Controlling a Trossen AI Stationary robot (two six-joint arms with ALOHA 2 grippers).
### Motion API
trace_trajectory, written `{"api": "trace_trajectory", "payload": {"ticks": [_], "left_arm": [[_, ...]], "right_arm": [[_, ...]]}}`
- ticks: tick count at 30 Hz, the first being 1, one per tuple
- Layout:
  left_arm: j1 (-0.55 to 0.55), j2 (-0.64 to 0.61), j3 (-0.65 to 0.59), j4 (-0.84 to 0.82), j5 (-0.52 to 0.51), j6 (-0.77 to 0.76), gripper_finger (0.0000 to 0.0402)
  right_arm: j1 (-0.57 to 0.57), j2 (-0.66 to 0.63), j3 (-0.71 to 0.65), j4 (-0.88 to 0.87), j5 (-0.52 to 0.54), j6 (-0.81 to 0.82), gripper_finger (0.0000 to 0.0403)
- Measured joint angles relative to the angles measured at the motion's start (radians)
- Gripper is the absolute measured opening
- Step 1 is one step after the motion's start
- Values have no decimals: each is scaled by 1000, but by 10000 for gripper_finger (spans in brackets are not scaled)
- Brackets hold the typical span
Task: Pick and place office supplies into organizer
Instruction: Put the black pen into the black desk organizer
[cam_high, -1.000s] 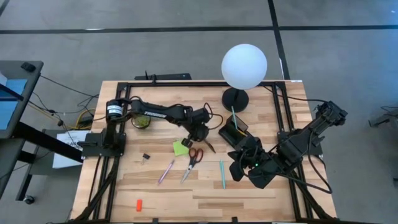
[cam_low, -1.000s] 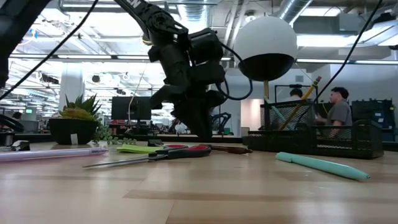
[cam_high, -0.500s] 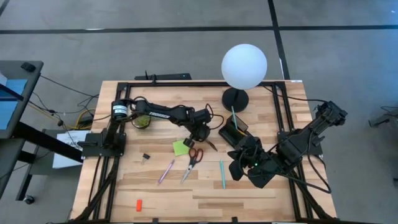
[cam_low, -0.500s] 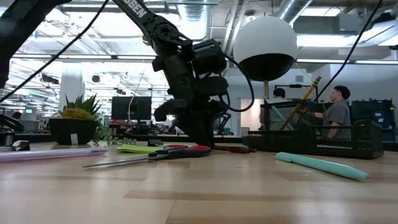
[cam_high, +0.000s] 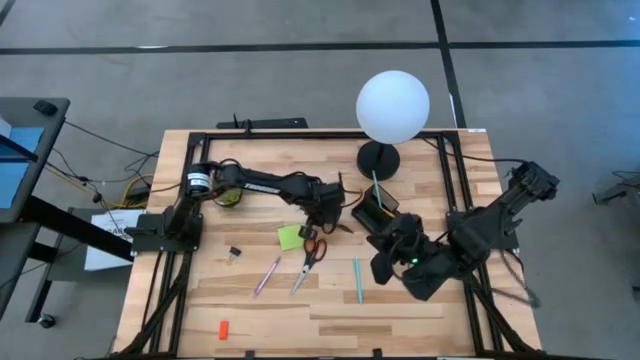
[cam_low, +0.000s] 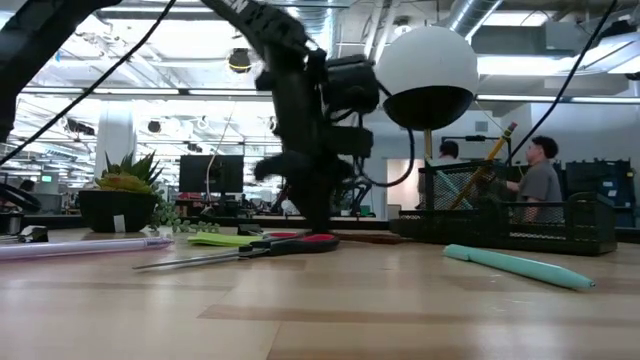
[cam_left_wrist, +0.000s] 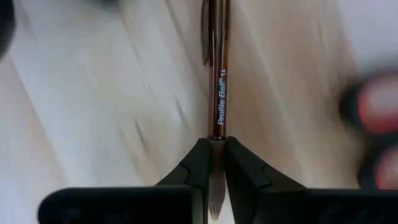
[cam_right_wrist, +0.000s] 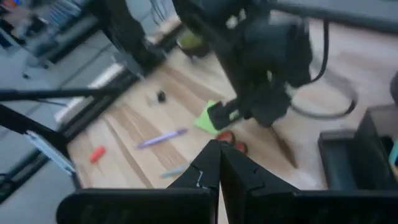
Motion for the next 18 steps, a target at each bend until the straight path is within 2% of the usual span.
{"api": "trace_trajectory", "payload": {"ticks": [3, 8, 10, 12, 15, 18], "left_arm": [[-42, -6, 140, -151, -141, 63, 16], [-132, -21, 417, -299, -475, 227, 16], [-157, -19, 489, -241, -567, 340, 16], [-168, -21, 540, -143, -617, 456, 16], [-165, -21, 549, 42, -663, 658, 16], [-148, -17, 516, 197, -670, 841, 16]], "right_arm": [[17, -38, 17, 0, 41, -58, 0], [63, -96, 33, -1, 153, -186, 0], [90, -127, 34, 3, 220, -236, 0], [114, -152, 34, 7, 294, -281, 0], [145, -177, 34, 12, 391, -329, 0], [165, -192, 34, 13, 427, -354, 0]]}}
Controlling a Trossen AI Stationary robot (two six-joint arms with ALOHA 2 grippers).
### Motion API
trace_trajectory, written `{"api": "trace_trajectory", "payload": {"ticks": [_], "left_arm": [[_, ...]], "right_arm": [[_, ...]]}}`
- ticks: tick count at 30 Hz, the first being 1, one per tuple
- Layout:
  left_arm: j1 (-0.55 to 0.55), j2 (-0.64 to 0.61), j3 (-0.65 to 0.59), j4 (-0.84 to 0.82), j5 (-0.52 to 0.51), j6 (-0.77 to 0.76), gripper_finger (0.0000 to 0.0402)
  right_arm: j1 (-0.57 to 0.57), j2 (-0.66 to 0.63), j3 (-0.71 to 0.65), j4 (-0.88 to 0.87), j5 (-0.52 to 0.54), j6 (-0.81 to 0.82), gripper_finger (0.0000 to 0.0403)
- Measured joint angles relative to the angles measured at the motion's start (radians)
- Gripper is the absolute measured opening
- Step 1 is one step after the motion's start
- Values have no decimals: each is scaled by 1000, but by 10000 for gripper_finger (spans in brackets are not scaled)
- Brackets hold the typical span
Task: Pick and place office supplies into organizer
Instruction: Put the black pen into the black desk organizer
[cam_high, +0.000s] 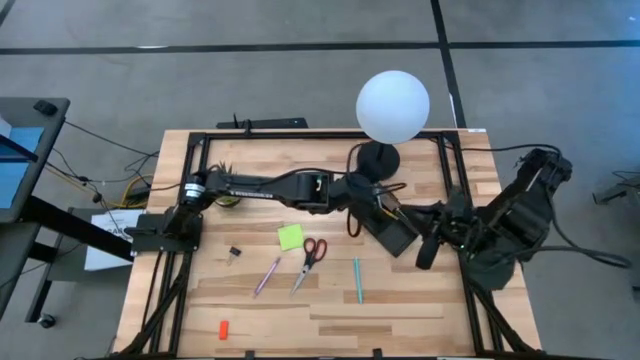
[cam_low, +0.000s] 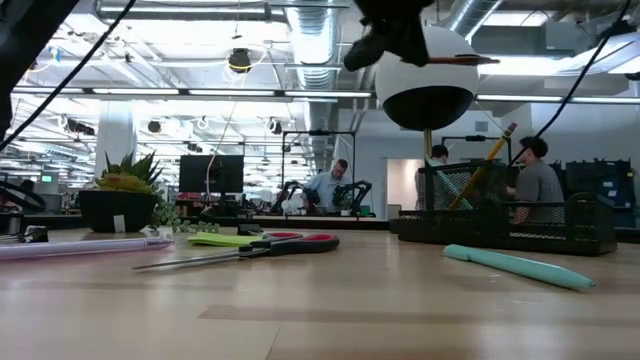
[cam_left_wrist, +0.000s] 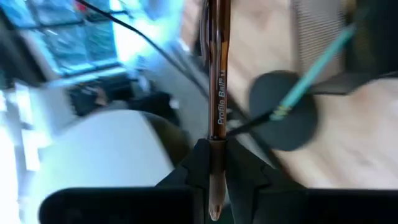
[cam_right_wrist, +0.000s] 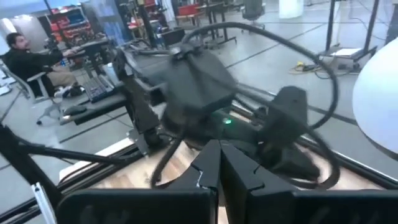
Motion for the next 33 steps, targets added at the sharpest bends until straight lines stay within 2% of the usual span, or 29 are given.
{"api": "trace_trajectory", "payload": {"ticks": [2, 6, 10, 15, 21, 27, 30, 33], "left_arm": [[18, 0, -34, 59, 3, 72, 16], [56, 0, -112, 57, 5, 181, 16], [77, 0, -209, 110, 52, 240, 16], [85, 0, -316, 303, 54, 314, 16], [89, -1, -386, 337, 94, 338, 16], [98, -2, -393, 412, 97, 328, 16], [102, -2, -393, 451, 103, 388, 16], [107, -2, -393, 430, 156, 452, 16]], "right_arm": [[14, -1, 0, 0, -1, -1, 0], [46, -2, 0, -1, -1, -25, 0], [67, -2, 0, -1, -1, -68, 0], [80, -2, 0, -2, -1, -128, 0], [78, -2, 0, -8, -3, -131, 0], [78, -1, 0, -8, -6, -131, 0], [78, -1, 0, -8, -6, -132, 0], [78, -2, 0, -8, -6, -132, 0]]}}
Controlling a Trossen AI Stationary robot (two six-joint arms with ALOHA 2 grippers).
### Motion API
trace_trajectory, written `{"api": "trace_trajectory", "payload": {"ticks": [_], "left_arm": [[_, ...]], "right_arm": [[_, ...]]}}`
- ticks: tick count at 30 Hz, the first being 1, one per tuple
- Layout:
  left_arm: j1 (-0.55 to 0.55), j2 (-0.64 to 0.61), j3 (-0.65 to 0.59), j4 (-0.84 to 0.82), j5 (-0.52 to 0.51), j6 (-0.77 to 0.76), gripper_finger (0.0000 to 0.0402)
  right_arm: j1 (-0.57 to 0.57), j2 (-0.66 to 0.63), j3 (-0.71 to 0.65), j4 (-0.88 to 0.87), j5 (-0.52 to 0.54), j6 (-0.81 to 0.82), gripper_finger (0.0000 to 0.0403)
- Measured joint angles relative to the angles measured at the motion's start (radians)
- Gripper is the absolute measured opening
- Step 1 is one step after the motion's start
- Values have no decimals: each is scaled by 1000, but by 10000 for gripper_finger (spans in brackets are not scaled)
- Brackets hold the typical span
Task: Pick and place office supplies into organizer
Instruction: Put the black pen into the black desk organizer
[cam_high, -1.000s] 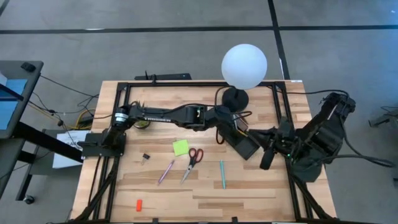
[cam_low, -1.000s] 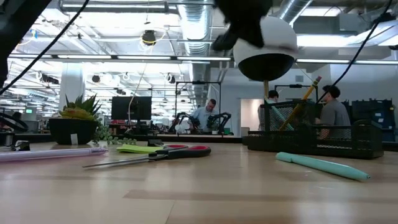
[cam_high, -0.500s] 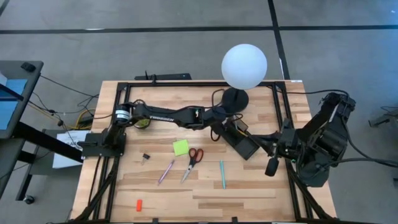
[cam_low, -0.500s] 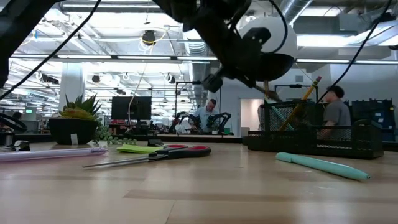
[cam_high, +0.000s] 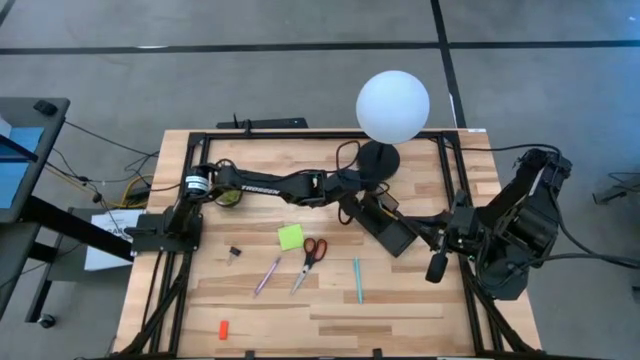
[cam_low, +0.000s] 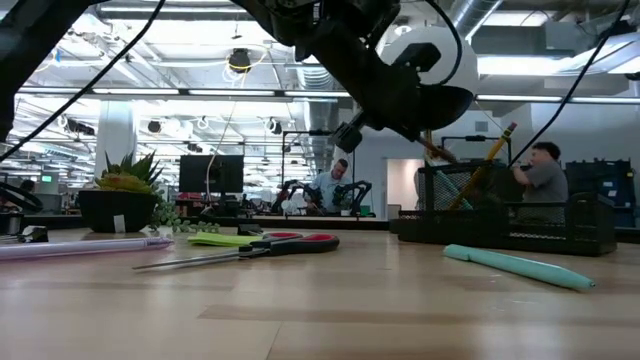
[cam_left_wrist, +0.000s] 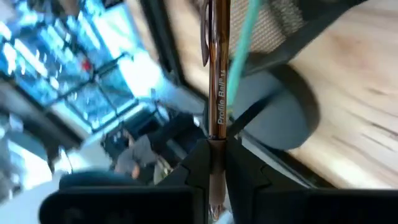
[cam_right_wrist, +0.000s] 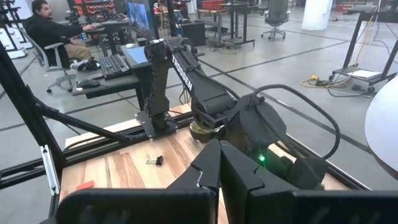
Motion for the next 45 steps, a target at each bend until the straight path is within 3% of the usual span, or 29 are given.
{"api": "trace_trajectory", "payload": {"ticks": [12, 15, 20, 29, 45], "left_arm": [[-12, 134, 76, 96, -37, 27, 20], [-14, 132, 80, 92, 23, 9, 39], [-17, 131, 80, 86, 36, 13, 63], [-22, 131, 80, 88, 137, -41, 69], [-61, 130, 93, 87, 103, -166, 71]], "right_arm": [[0, 1, -1, -11, -11, 2, 0], [0, 1, -1, -16, -11, 8, 0], [0, 1, -1, -23, -11, 8, 0], [0, 1, -1, -24, -11, 8, 0], [0, 1, -1, -23, -15, 9, 0]]}}
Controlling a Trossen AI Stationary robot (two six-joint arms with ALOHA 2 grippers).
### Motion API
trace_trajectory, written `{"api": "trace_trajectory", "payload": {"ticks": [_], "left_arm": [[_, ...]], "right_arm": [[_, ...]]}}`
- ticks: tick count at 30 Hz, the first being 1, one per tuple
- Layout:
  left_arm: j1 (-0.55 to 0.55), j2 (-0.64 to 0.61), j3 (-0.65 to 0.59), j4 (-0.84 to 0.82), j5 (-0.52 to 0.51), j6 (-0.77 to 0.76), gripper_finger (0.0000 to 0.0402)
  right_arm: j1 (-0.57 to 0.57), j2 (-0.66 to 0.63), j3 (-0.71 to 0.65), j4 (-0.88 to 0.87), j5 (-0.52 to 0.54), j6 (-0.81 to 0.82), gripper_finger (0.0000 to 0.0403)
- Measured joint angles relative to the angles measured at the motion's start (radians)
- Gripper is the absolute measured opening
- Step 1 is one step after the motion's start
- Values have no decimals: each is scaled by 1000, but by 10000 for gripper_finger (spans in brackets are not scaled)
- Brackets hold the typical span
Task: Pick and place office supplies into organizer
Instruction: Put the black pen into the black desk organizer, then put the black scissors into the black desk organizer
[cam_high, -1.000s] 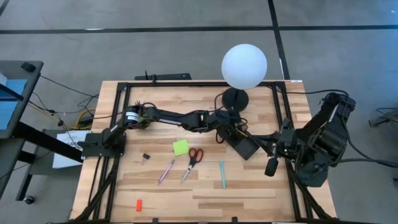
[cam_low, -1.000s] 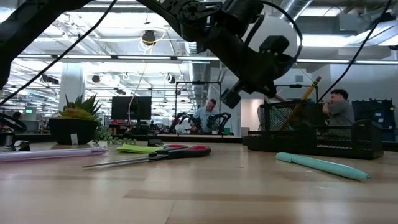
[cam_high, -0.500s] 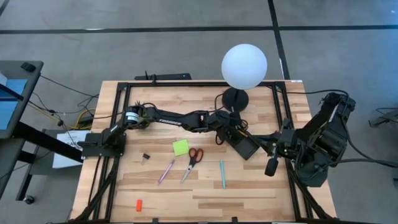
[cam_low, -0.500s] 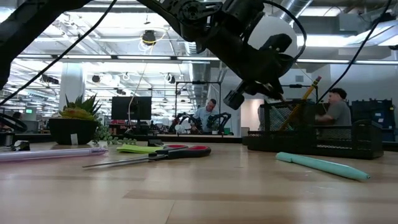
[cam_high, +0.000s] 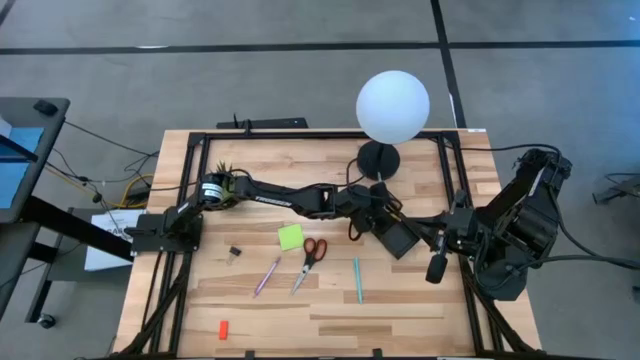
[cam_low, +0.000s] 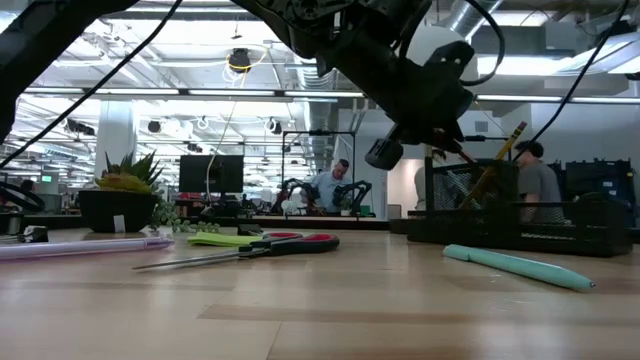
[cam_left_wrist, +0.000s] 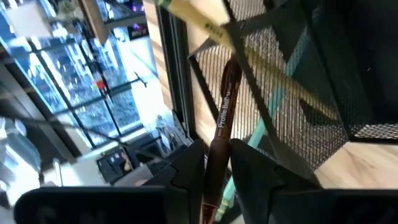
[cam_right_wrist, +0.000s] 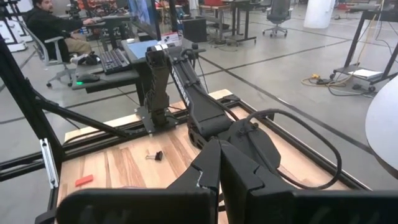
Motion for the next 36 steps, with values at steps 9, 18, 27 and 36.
{"api": "trace_trajectory", "payload": {"ticks": [9, 18, 27, 36], "left_arm": [[-3, 0, 0, -31, -53, -26, 71], [-6, 0, 0, -35, -11, -31, 71], [-9, 0, 0, 8, -31, -38, 86], [-10, -1, 0, 25, -26, -100, 92]], "right_arm": [[0, 0, 0, 4, -3, 1, 0], [0, 0, 0, 24, -3, 1, 0], [0, 0, 0, 24, -3, -6, 0], [0, 0, 0, 24, -4, -7, 0]]}}
